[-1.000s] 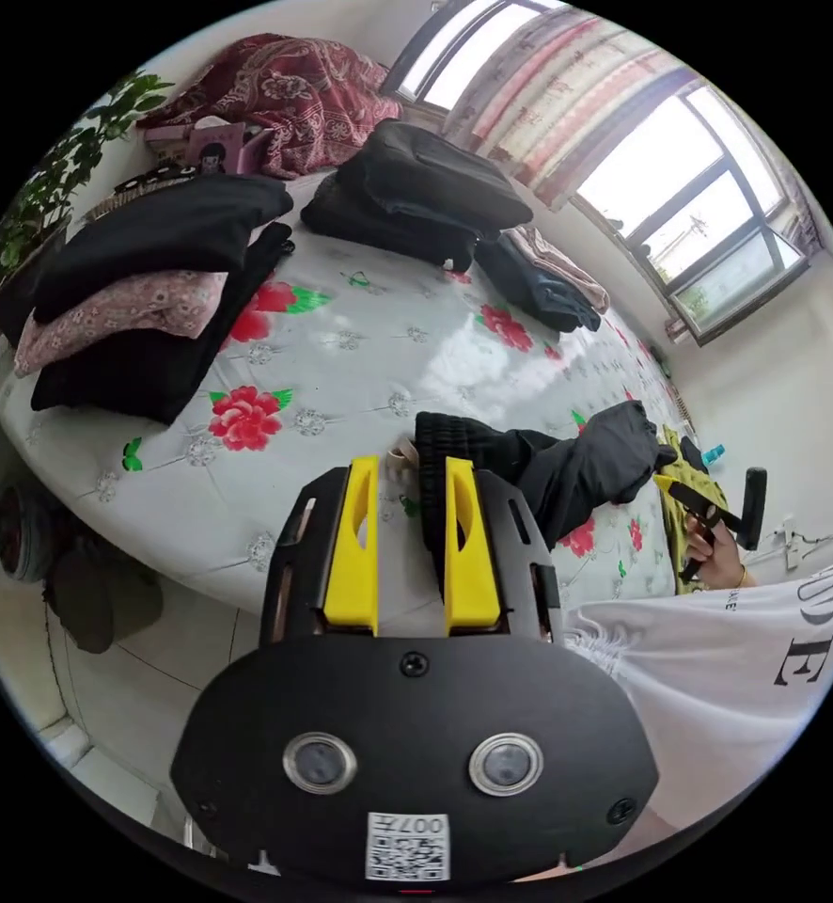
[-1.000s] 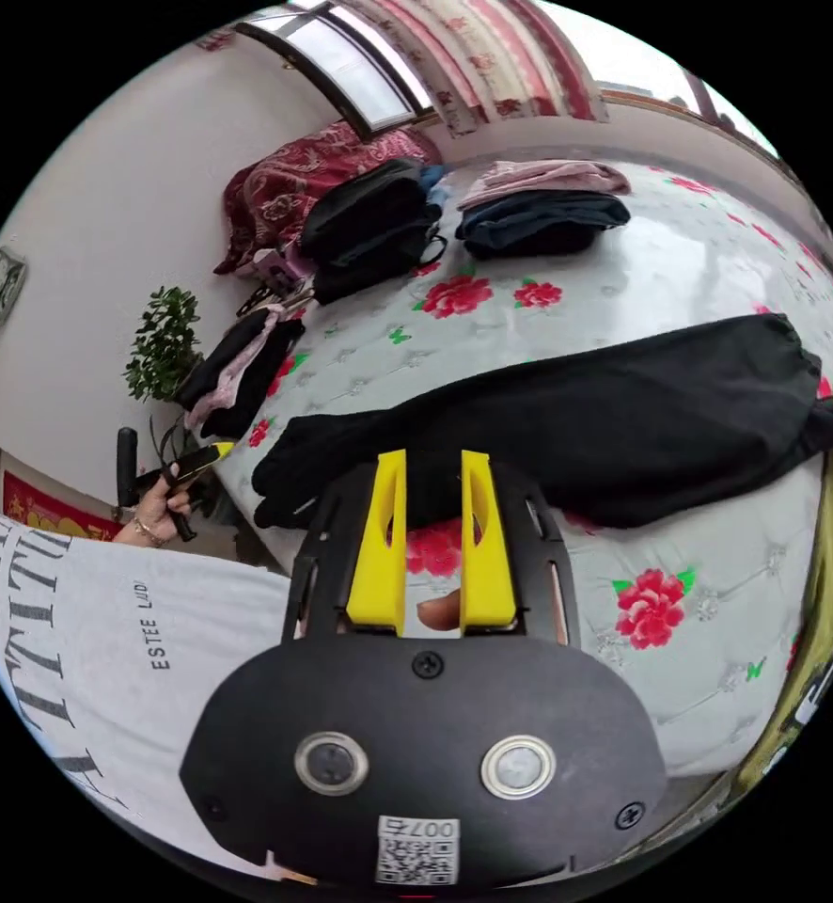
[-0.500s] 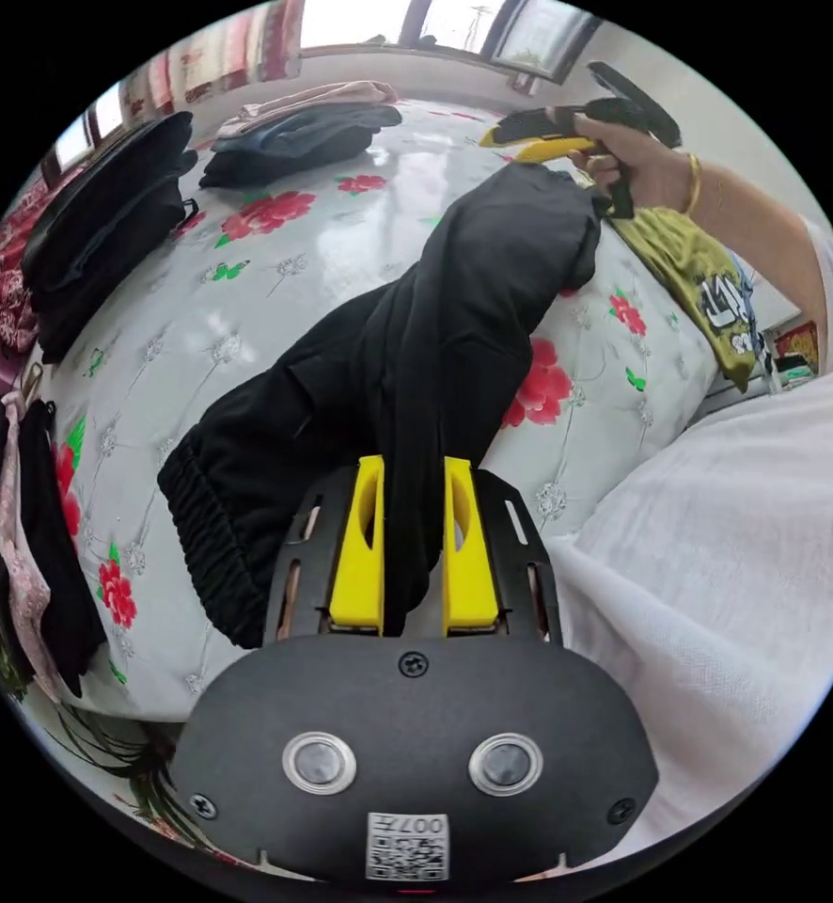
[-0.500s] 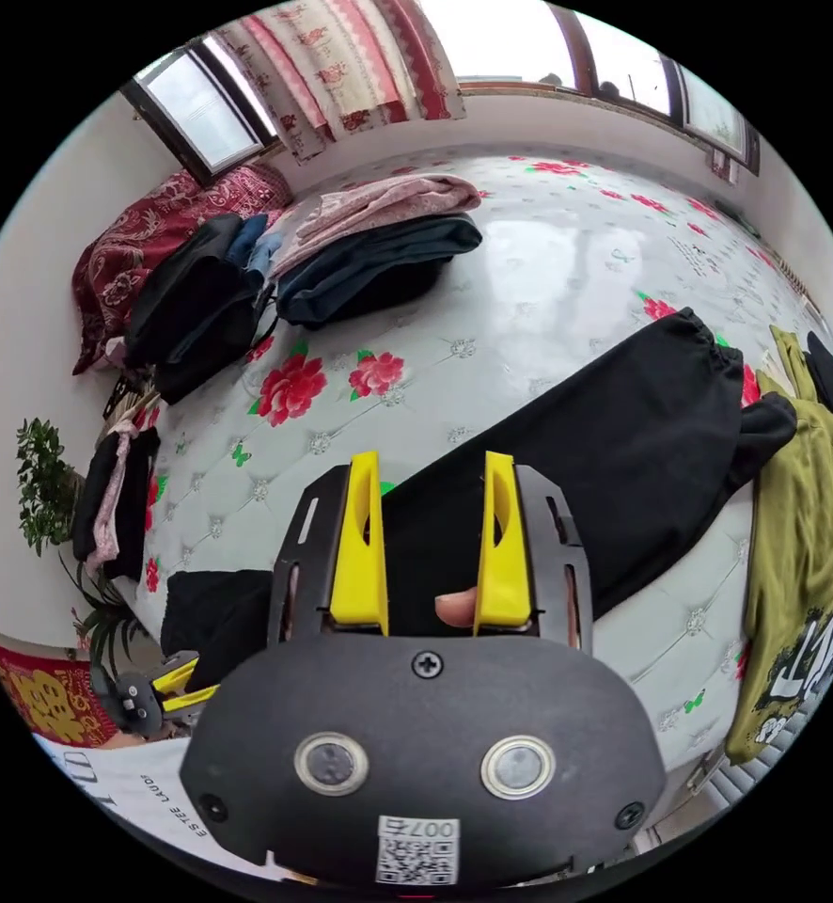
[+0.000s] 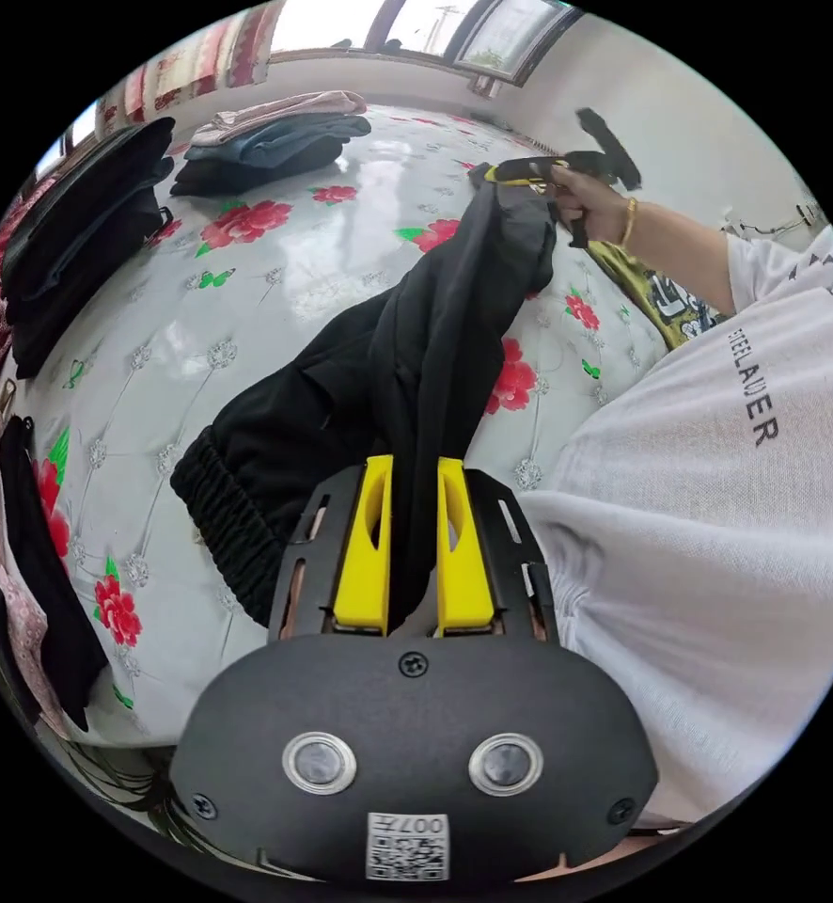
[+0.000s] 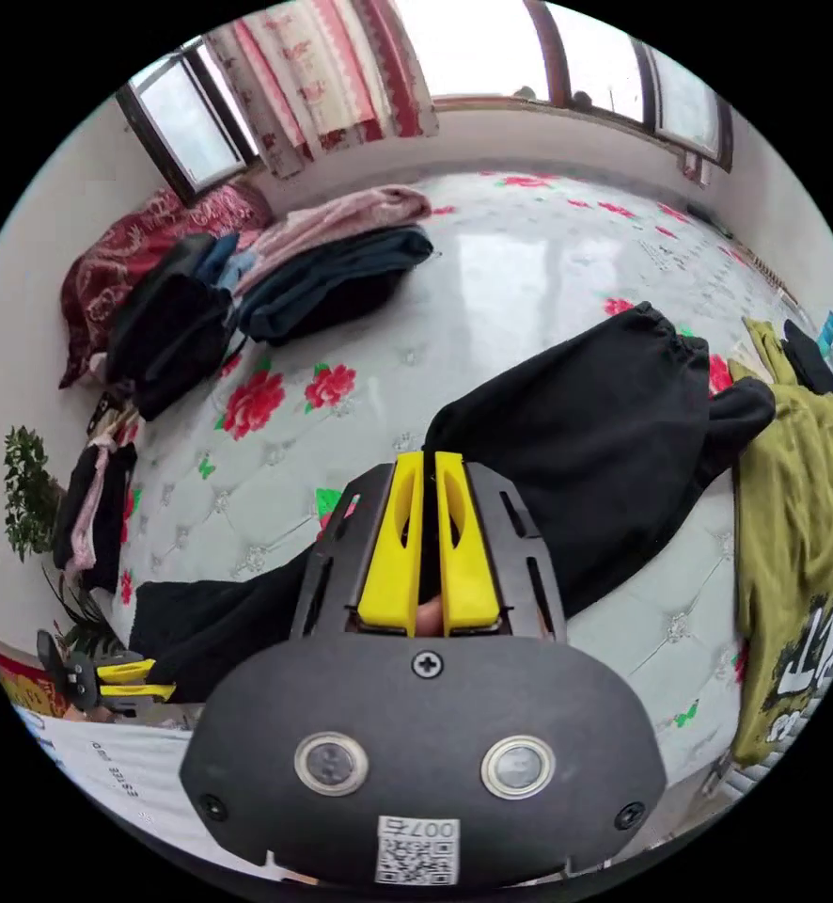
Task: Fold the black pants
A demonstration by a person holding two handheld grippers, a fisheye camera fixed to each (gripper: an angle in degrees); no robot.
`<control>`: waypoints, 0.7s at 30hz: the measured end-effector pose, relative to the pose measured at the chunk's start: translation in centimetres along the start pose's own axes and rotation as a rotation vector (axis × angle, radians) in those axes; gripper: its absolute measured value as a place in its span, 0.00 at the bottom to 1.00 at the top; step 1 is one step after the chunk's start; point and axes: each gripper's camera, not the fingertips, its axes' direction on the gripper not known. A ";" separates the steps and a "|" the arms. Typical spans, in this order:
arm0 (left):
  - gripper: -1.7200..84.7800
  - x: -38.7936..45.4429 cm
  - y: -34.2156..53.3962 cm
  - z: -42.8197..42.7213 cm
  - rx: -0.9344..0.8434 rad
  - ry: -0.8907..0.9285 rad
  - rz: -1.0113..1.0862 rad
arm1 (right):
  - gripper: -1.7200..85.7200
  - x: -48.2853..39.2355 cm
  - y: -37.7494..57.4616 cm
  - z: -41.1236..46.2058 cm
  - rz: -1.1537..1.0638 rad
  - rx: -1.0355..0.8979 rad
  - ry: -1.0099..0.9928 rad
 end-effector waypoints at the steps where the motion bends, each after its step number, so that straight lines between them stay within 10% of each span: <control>1: 0.12 -0.8 0.2 -0.3 0.018 0.037 -0.031 | 0.03 0.8 1.3 -1.9 0.012 0.029 -0.001; 11: 0.17 -1.3 0.5 -1.1 0.013 0.138 0.034 | 0.03 6.5 27.4 -9.4 0.295 -0.354 0.211; 21: 0.14 -1.2 2.6 -4.8 0.148 0.131 -0.083 | 0.13 4.8 12.5 -7.3 0.018 -0.064 0.320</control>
